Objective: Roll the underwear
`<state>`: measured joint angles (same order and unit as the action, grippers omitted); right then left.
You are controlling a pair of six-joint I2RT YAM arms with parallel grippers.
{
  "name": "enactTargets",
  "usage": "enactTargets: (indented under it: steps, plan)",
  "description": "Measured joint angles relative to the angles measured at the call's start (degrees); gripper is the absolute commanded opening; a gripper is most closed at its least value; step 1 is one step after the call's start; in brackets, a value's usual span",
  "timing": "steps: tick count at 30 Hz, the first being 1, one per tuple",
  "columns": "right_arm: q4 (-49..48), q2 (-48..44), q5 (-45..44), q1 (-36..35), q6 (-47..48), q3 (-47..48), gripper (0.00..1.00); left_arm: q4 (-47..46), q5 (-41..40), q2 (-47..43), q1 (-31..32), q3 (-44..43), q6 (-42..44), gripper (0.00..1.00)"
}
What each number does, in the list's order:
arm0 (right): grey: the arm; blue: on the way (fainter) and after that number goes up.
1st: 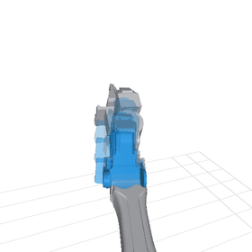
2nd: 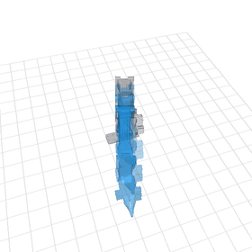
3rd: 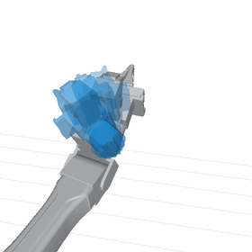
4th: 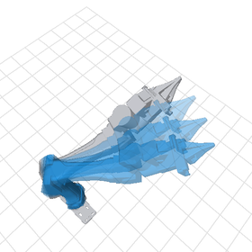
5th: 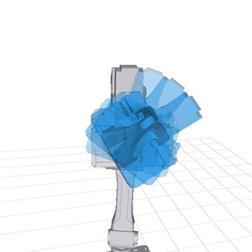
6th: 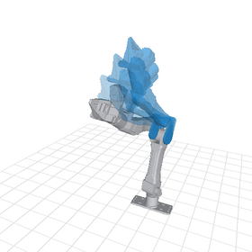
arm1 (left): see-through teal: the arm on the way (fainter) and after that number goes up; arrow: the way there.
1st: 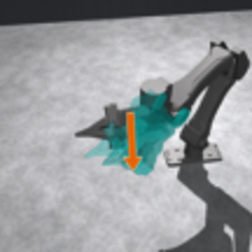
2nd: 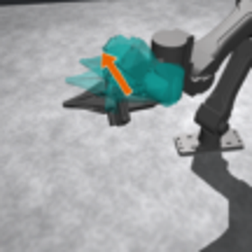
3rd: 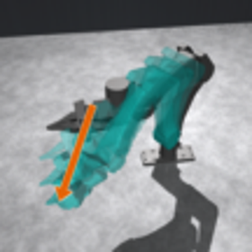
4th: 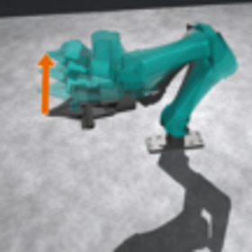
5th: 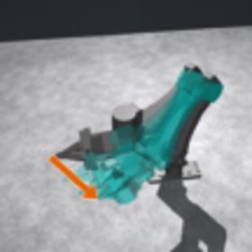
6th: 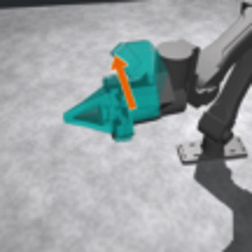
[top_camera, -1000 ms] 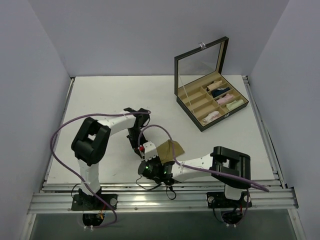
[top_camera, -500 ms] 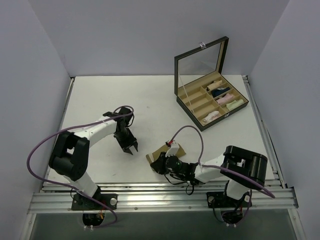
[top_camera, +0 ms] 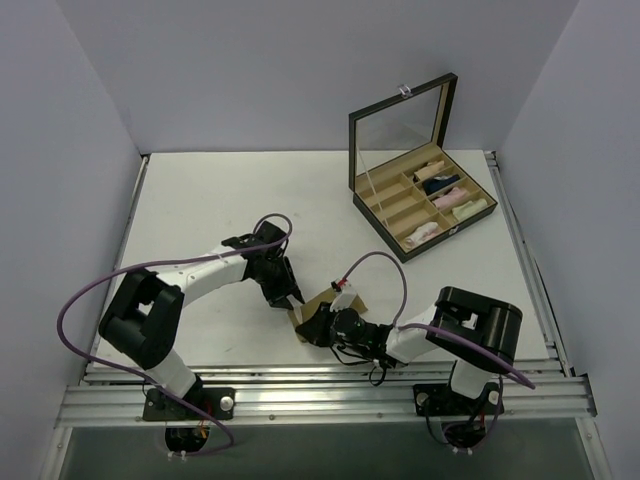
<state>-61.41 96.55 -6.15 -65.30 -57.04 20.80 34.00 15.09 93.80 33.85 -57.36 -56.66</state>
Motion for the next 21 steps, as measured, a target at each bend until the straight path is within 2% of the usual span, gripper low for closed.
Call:
enactTargets:
  steps: [5, 13, 21]
  plan:
    - [0.02, 0.0, 0.37, 0.09, -0.04, -0.02, 0.0, -0.15, -0.37, -0.04, 1.07, 0.61, -0.44, 0.45]
    - [-0.04, 0.07, 0.42, 0.13, -0.04, 0.0, 0.0, 5.46, -4.24, -0.04, 1.4, 0.37, -1.42, 0.48]
    - [-0.28, 0.66, 0.81, 0.13, -0.04, 0.52, 0.0, 7.28, -6.36, 0.11, 3.17, -0.76, -2.84, 0.49]
